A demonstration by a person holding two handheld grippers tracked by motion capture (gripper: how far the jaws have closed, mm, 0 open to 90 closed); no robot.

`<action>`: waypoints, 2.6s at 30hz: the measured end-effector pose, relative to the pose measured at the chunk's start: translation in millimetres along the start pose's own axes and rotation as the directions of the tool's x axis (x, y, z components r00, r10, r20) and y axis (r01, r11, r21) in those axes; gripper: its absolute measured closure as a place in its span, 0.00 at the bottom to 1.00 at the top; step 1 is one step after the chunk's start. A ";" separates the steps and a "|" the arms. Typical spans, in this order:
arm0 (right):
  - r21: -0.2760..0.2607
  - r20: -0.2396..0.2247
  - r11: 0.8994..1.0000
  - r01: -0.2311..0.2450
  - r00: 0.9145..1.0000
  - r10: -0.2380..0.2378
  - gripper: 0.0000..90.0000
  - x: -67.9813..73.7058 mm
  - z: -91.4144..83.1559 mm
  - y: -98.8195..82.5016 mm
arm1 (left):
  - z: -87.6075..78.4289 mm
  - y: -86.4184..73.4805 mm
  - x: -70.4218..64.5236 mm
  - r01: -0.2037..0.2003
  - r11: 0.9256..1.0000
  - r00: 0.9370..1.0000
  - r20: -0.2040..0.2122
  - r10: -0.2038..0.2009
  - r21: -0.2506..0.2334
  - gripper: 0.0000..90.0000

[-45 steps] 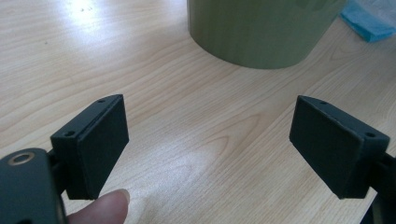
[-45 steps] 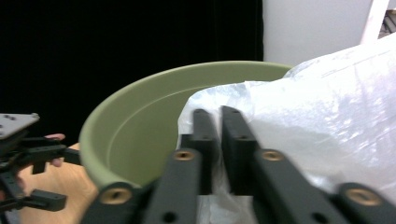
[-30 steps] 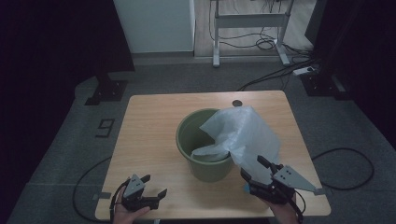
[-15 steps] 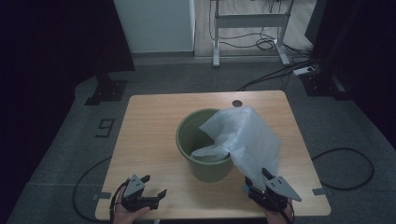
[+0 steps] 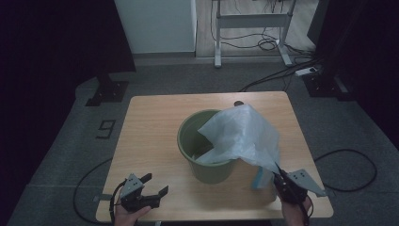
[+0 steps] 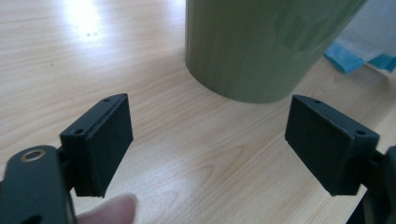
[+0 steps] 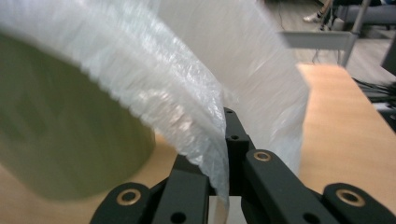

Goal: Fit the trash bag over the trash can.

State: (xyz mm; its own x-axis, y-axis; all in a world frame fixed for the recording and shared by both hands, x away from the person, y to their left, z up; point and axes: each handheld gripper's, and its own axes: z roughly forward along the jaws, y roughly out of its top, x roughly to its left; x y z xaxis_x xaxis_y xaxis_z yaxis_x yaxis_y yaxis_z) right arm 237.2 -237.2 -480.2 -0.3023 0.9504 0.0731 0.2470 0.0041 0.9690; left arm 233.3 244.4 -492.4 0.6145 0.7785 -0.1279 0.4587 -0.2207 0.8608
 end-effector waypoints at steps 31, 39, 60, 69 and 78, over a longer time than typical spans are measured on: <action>-0.160 -0.211 0.974 0.160 0.958 -0.192 0.99 65.1 26.4 127.7 | -6.7 121.8 -47.1 -0.084 0.984 0.993 -0.100 0.069 -0.159 0.18; -0.116 -0.257 0.972 0.205 0.939 -0.229 0.99 87.2 33.2 126.7 | 2.2 128.4 -72.5 -0.143 0.977 0.989 -0.044 0.138 -0.158 0.17; -0.083 -0.337 0.972 0.219 0.912 -0.234 0.85 103.4 37.4 121.1 | 34.3 141.2 -93.4 -0.187 0.966 0.975 0.084 0.204 -0.177 0.90; -0.092 -0.215 0.976 0.199 0.953 -0.215 0.28 117.4 7.9 81.3 | 25.6 142.1 -82.8 -0.114 0.963 0.990 0.055 0.131 -0.244 1.00; -0.066 -0.177 0.987 0.146 0.972 -0.156 0.25 100.8 -8.3 41.6 | 22.0 141.0 -73.9 -0.059 0.966 0.995 0.060 0.077 -0.253 1.00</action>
State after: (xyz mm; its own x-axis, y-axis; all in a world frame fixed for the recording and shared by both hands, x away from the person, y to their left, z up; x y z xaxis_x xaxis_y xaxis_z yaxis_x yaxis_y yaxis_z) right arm 209.4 -143.8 -430.5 -0.4951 0.8680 -0.0381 0.1385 0.1222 0.9828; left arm 266.6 142.8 -372.5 0.6852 0.7227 -0.0904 0.2437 -0.1105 0.9635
